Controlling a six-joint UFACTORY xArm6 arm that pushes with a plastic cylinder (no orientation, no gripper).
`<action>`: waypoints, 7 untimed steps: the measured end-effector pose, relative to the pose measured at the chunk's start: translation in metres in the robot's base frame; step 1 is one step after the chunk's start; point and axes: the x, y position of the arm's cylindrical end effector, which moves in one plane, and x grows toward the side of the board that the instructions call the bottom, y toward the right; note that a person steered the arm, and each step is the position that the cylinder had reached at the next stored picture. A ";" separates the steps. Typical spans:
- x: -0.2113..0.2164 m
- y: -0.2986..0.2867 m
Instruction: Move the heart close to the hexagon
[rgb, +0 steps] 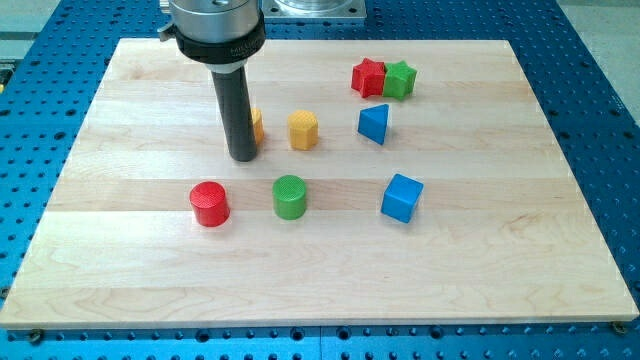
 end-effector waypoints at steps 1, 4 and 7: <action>0.028 0.037; 0.016 -0.043; -0.076 0.007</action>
